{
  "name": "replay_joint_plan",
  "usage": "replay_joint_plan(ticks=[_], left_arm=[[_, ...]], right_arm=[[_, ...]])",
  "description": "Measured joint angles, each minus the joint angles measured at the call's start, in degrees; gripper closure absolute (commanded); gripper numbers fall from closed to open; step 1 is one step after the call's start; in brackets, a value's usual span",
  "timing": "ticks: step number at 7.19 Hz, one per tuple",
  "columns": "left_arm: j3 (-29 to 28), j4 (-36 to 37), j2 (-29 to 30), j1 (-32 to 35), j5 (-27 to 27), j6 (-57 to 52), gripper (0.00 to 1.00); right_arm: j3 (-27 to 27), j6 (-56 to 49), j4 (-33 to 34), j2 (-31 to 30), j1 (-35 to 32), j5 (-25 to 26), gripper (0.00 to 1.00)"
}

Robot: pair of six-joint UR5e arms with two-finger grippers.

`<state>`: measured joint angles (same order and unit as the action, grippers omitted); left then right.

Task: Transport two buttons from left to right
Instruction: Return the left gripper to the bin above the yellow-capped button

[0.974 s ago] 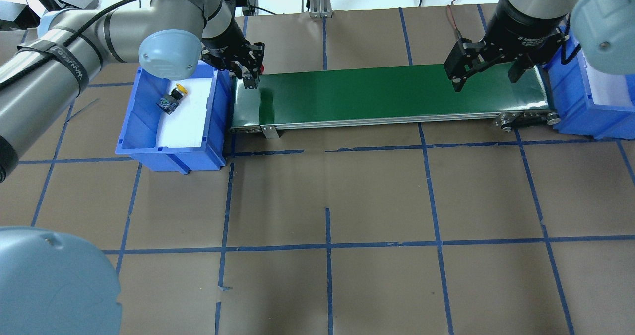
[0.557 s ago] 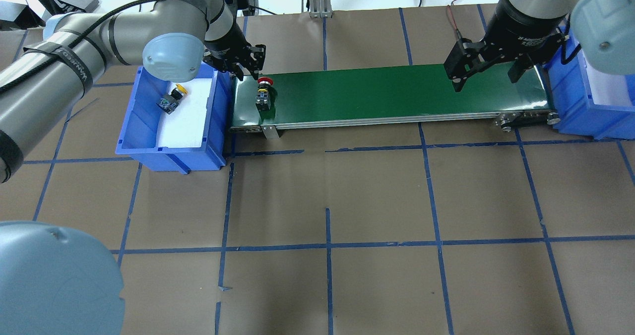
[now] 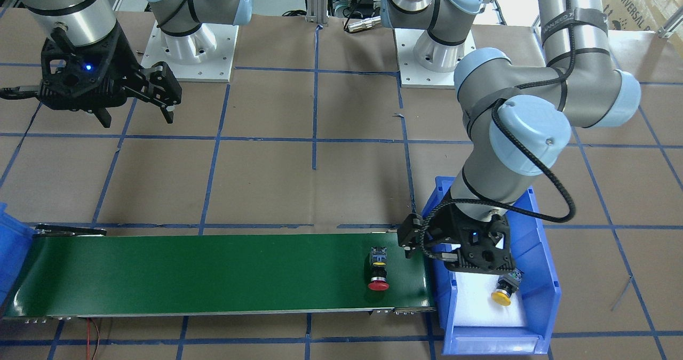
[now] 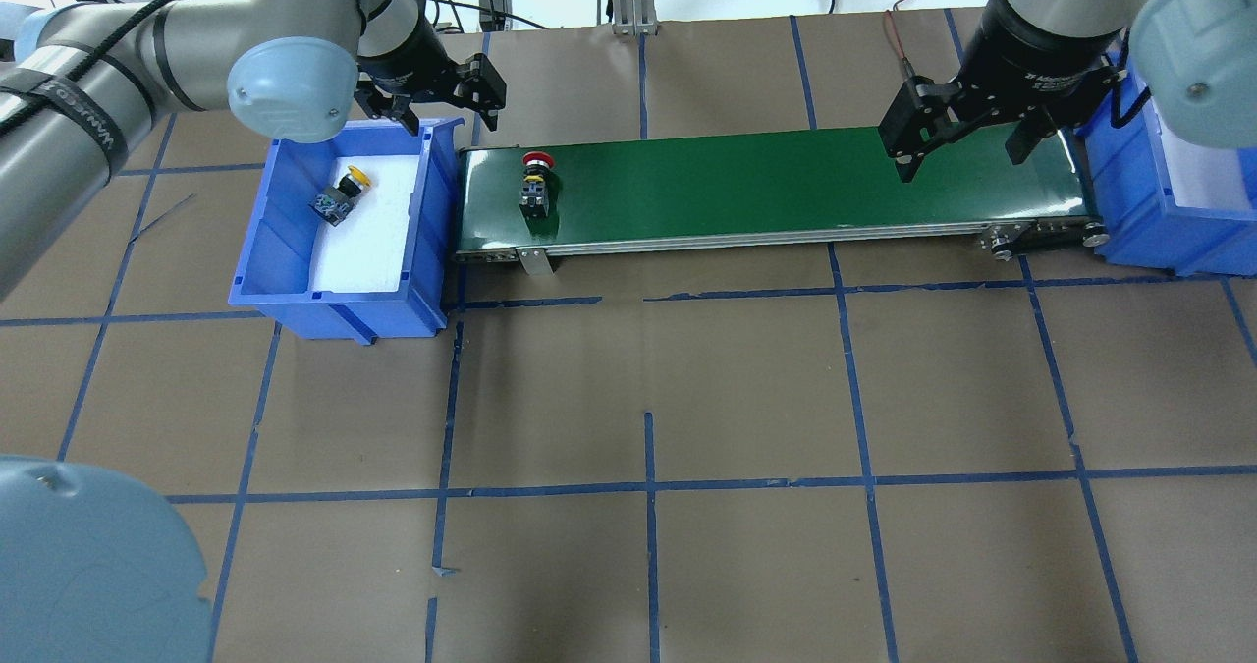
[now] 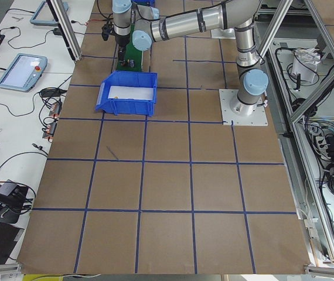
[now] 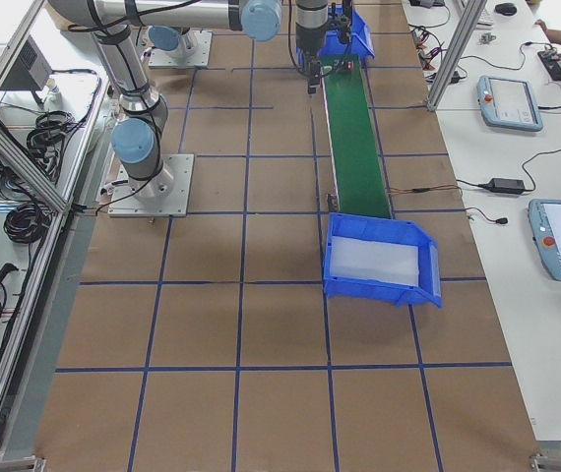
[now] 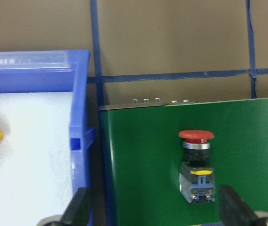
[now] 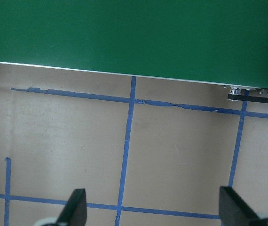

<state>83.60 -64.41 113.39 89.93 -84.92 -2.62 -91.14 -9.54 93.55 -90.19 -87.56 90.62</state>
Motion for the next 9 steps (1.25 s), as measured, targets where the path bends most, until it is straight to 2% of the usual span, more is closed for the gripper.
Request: replay_joint_plan(ticks=[3, 7, 8, 9], left_arm=[[1.23, -0.89, -0.30, -6.45, 0.00, -10.54, 0.00], [3.42, 0.07, 0.86, -10.08, -0.34, -27.52, 0.01], [3.98, 1.79, 1.49, -10.50, -0.43, -32.01, 0.19], [4.14, 3.40, 2.54, -10.64, -0.55, -34.03, 0.23]], right_arm=[[0.00, -0.03, 0.04, 0.00, 0.02, 0.00, 0.00], [-0.14, -0.04, 0.03, 0.02, -0.05, -0.10, 0.00], [-0.41, -0.02, 0.08, 0.02, -0.05, -0.21, 0.00], [-1.00, 0.02, 0.28, -0.02, -0.05, -0.24, 0.00]])
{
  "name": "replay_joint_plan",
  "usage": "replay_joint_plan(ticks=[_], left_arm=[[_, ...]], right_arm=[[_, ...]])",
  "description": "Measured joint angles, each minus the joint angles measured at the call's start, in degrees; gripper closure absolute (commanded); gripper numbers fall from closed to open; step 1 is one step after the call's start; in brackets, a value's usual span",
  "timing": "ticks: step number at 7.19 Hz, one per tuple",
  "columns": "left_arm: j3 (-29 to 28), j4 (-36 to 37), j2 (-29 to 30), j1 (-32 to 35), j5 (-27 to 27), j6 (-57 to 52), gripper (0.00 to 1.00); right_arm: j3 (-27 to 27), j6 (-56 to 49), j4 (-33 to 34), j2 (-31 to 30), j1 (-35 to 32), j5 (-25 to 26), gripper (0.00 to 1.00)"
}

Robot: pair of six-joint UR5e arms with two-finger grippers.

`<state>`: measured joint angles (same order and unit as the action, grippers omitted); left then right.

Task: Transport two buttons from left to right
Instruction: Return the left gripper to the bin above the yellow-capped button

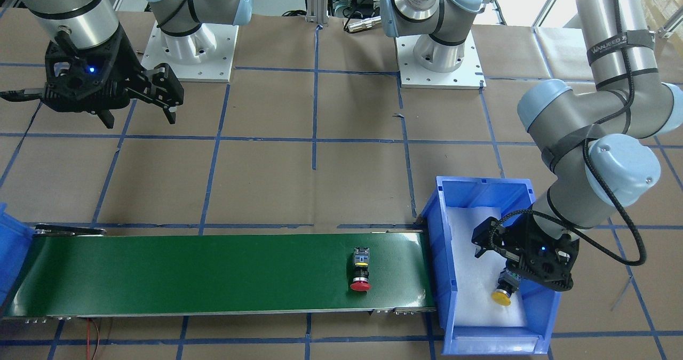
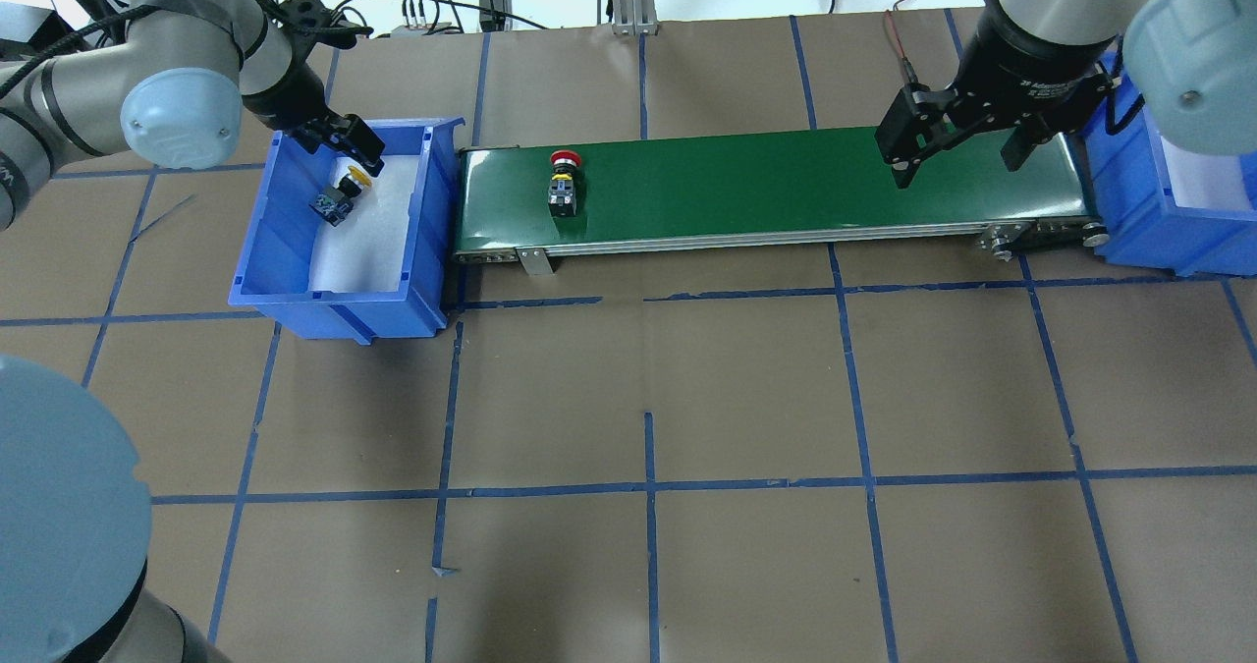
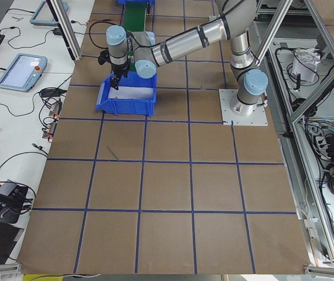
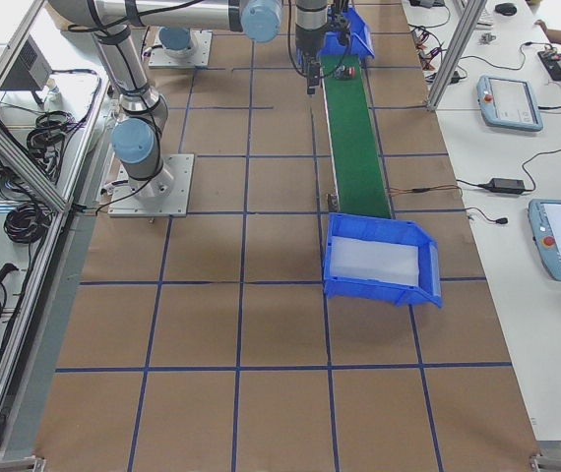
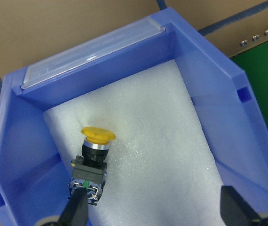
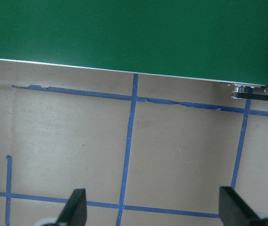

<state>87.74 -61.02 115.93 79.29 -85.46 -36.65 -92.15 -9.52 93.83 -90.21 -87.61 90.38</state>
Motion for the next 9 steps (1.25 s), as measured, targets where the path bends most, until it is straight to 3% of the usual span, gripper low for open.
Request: replay_joint_plan(ticks=[1, 2, 9], left_arm=[[-0.05, 1.03, 1.00, 0.00, -0.23, -0.79, 0.36], [-0.13, 1.51, 1.58, -0.02, -1.03, -1.03, 0.40], [-1.41, 4.33, 6.10, 0.34, -6.07, -0.85, 0.40]], right_arm=[[-0.64, 0.02, 0.28, -0.13, 0.03, 0.10, 0.00], [-0.91, 0.01, 0.46, -0.30, 0.06, 0.20, 0.00], [-1.02, -0.05, 0.74, -0.40, 0.08, 0.41, 0.00]])
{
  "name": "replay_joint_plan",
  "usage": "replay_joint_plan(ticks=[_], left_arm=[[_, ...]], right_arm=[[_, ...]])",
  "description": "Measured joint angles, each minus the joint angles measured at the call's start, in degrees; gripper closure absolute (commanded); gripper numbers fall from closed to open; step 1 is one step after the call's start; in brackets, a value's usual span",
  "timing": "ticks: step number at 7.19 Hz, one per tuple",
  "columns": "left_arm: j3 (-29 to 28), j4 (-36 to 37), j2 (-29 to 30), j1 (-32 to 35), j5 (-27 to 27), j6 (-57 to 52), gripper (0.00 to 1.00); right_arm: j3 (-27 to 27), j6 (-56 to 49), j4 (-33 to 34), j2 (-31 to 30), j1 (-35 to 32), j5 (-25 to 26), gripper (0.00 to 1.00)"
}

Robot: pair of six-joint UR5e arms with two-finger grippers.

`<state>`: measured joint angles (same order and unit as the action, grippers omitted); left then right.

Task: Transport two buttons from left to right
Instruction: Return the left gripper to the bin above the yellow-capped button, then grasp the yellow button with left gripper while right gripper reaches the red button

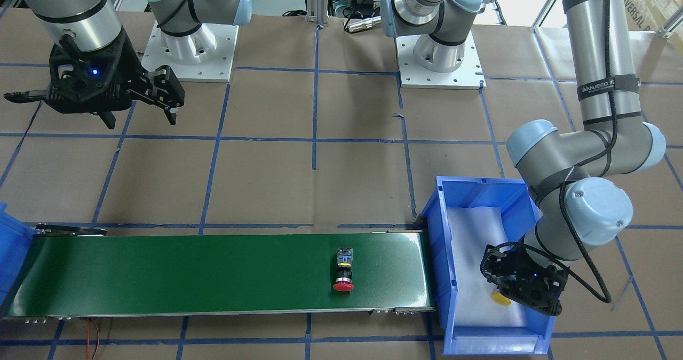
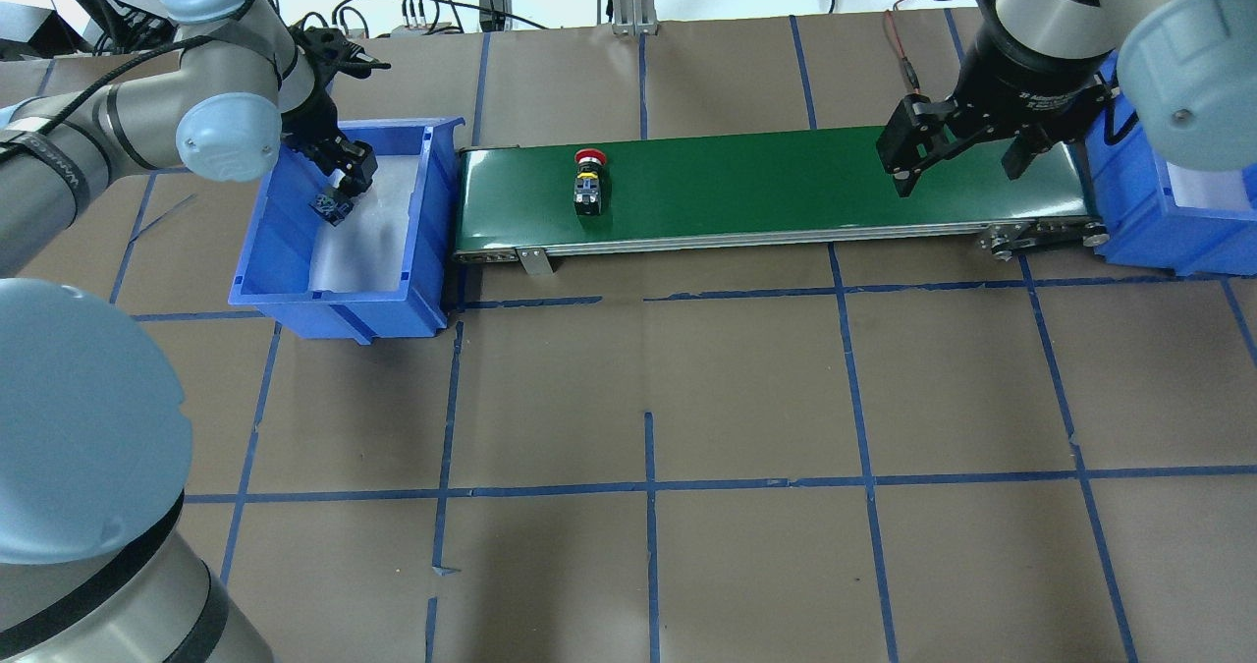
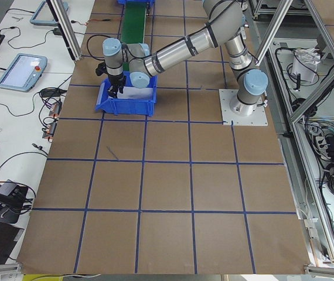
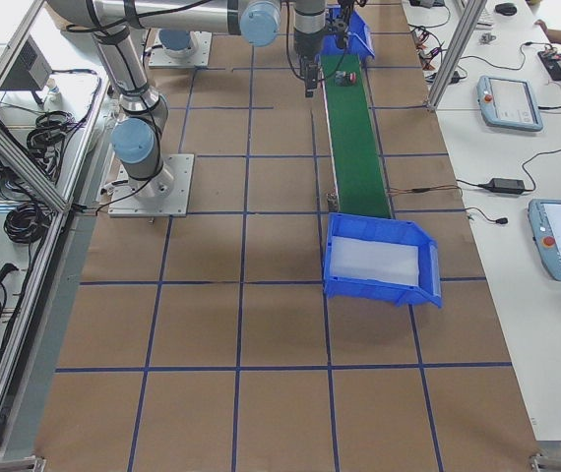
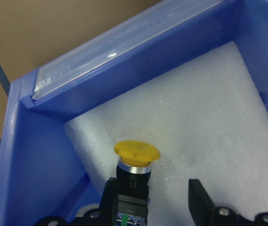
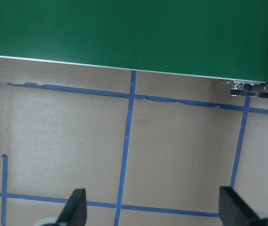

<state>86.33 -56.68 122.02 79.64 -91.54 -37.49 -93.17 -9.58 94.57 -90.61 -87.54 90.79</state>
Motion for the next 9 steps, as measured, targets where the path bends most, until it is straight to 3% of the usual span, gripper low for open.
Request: replay_joint_plan(ticks=[9], left_arm=[[0.06, 2.48, 1.84, 0.24, 0.04, 0.14, 0.40]], right_arm=[[-0.07, -0.30, 0.08, -0.13, -0.03, -0.99, 0.00]])
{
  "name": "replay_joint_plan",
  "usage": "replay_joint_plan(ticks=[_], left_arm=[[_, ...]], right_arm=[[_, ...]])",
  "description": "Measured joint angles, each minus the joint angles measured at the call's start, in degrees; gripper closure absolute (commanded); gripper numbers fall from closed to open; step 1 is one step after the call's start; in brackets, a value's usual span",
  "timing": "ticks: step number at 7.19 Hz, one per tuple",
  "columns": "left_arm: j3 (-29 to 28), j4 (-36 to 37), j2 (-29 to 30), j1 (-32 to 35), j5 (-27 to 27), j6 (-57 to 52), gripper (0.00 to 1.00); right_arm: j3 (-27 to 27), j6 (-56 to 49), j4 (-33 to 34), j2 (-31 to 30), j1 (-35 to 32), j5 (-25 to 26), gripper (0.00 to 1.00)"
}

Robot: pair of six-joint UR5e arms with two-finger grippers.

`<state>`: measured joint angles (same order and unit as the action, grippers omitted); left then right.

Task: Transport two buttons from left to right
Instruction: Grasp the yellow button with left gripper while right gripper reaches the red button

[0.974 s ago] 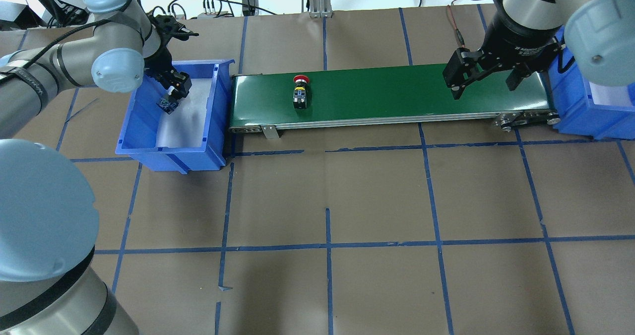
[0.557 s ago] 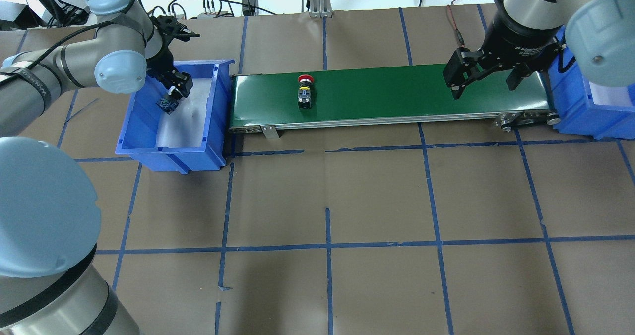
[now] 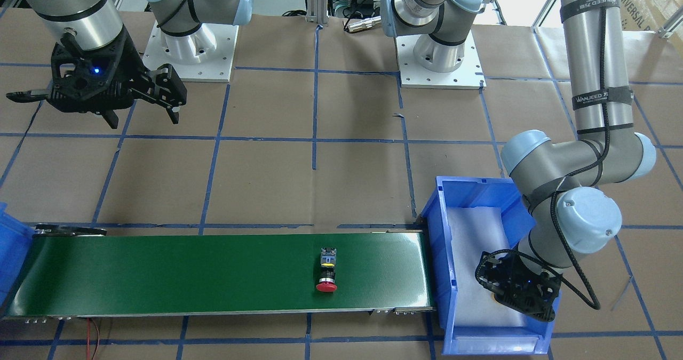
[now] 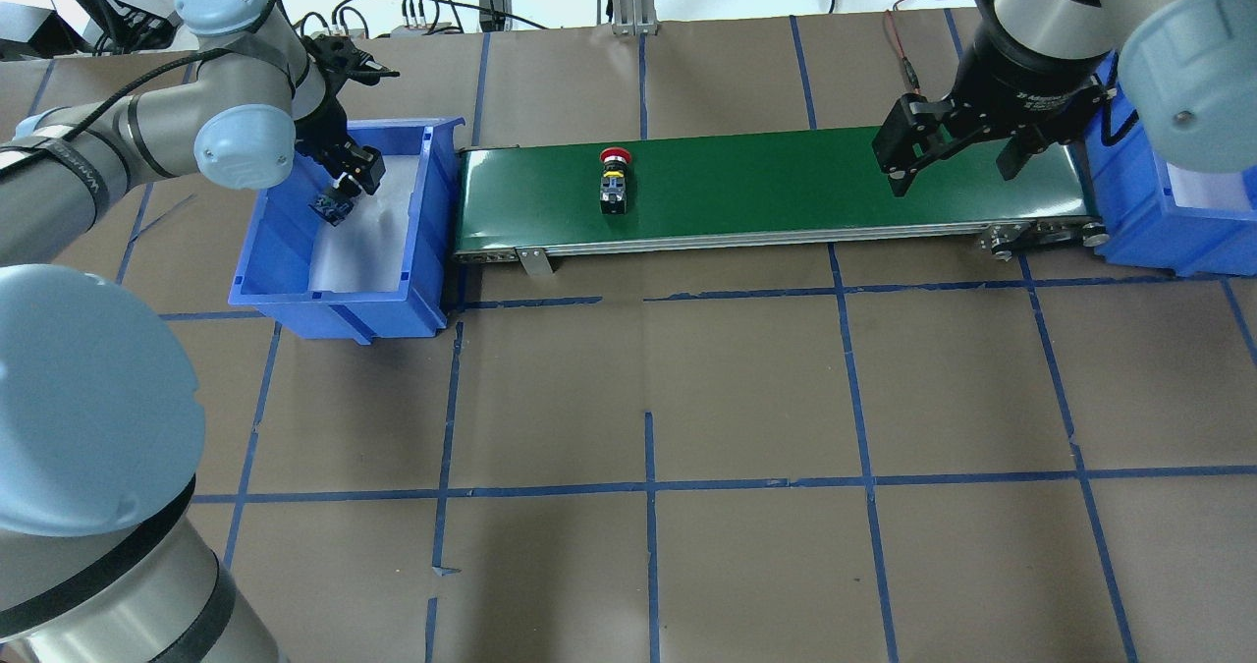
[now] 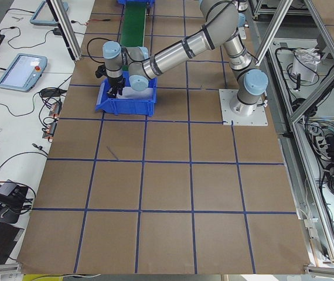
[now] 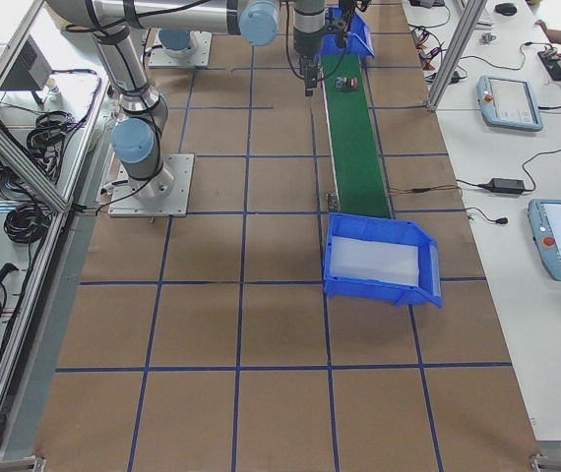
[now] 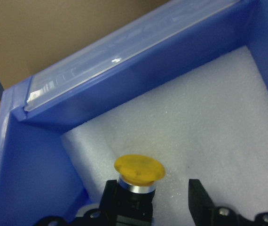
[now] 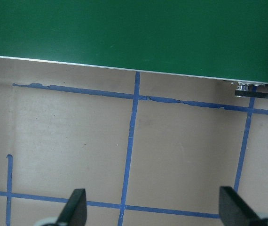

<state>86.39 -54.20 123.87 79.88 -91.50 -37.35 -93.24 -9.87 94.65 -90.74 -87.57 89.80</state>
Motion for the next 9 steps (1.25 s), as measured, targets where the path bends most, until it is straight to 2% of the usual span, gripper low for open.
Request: replay_joint_plan(ticks=[2, 4, 5, 9], left_arm=[[0.07, 0.46, 0.27, 0.01, 0.05, 0.01, 0.41], [0.22, 0.71, 0.30, 0.01, 0.16, 0.06, 0.68], [0.22, 0.74, 0.26, 0.04, 0.16, 0.03, 0.76], [-0.02, 0.44, -1.71, 0.45, 0.02, 0.00, 0.77]], right_arm=[[-0.01, 0.52, -0.06, 0.02, -0.02, 0.11, 0.00], [0.00, 3.96, -0.04, 0.06, -0.28, 0.09, 0.00], [0.07, 5.33, 0.26, 0.65, -0.46, -0.19, 0.00], [0.43, 6.75, 7.29, 6.78, -3.17, -1.77, 0.00]])
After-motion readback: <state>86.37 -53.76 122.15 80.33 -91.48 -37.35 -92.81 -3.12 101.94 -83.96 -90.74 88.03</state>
